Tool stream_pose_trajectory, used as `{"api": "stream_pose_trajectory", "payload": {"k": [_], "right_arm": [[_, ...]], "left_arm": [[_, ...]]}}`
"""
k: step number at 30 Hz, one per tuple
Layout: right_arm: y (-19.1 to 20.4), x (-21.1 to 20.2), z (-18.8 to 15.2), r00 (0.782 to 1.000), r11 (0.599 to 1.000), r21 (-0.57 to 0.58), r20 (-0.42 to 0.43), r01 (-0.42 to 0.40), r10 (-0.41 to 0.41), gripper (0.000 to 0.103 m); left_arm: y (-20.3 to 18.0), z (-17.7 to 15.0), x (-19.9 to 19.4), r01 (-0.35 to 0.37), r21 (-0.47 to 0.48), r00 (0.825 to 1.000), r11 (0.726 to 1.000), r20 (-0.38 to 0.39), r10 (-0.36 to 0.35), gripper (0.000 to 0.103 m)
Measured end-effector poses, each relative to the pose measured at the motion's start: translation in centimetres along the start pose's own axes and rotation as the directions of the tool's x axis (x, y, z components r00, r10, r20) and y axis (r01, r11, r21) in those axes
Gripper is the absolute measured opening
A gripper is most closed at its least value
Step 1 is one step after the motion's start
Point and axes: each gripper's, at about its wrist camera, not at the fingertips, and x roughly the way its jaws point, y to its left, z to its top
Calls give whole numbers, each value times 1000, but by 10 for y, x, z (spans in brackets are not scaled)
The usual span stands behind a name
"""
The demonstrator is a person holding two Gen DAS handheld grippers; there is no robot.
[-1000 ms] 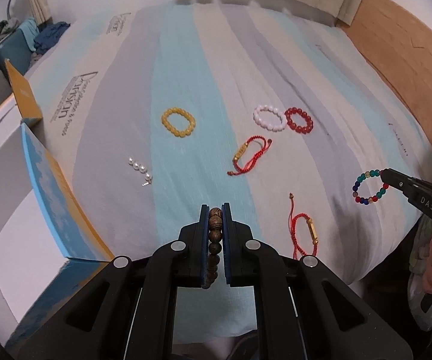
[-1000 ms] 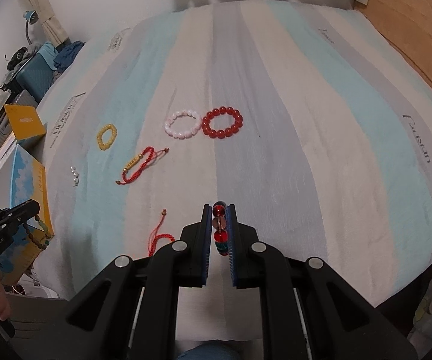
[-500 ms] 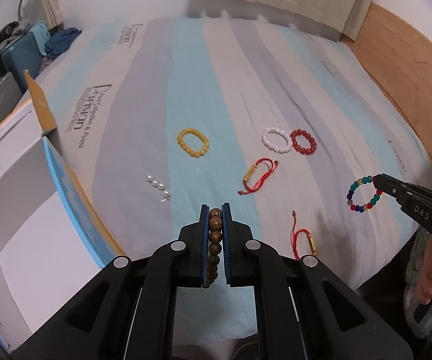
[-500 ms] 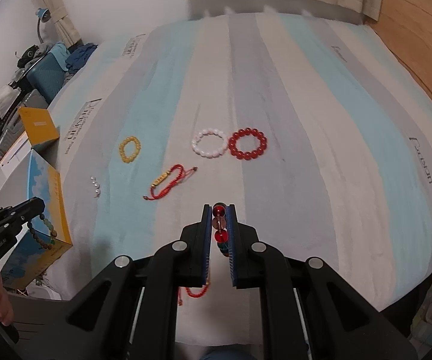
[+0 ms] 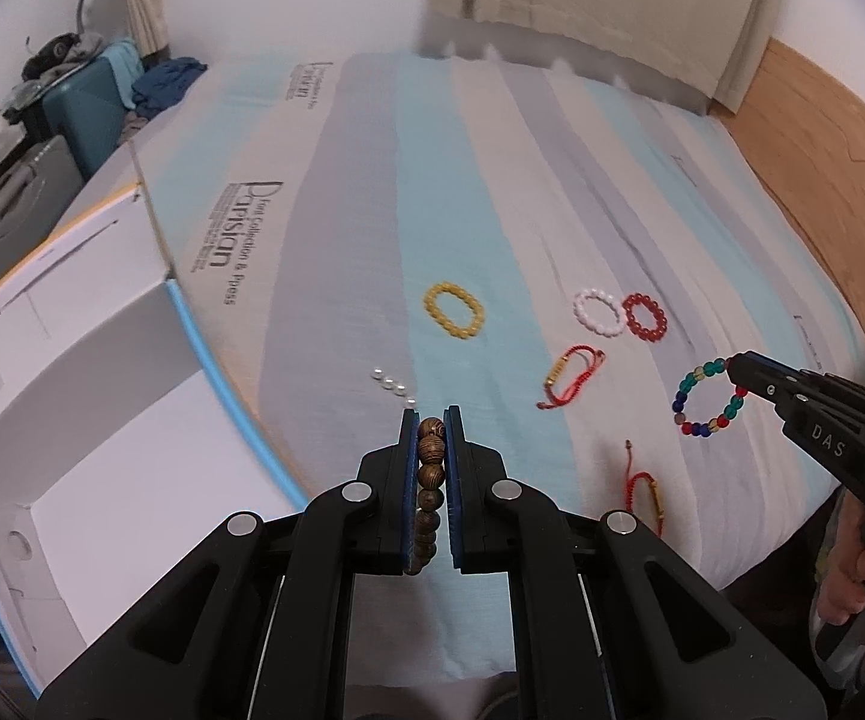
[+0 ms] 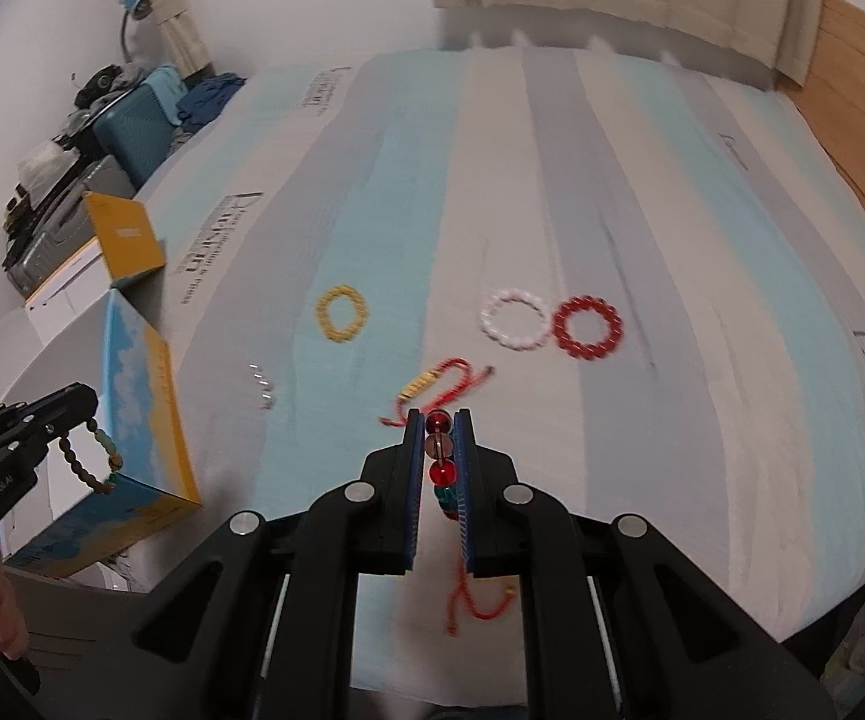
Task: Organize jewelry
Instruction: 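Carry both held bracelets over the open white box with both tools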
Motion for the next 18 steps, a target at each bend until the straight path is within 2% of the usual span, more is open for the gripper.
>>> {"api": "stream_pose_trajectory", "payload": {"k": [9,18], "right_arm": [[62,-2,12,999,997,-62,10,-44,45,9],[129,-4,16,995,986,-136,15,-98,101,9]], "left_arm": [[42,-3,-26,-20,-42,999,999,28,21,7],[92,-16,-50,-68,-97,997,993,38,72,7]]}}
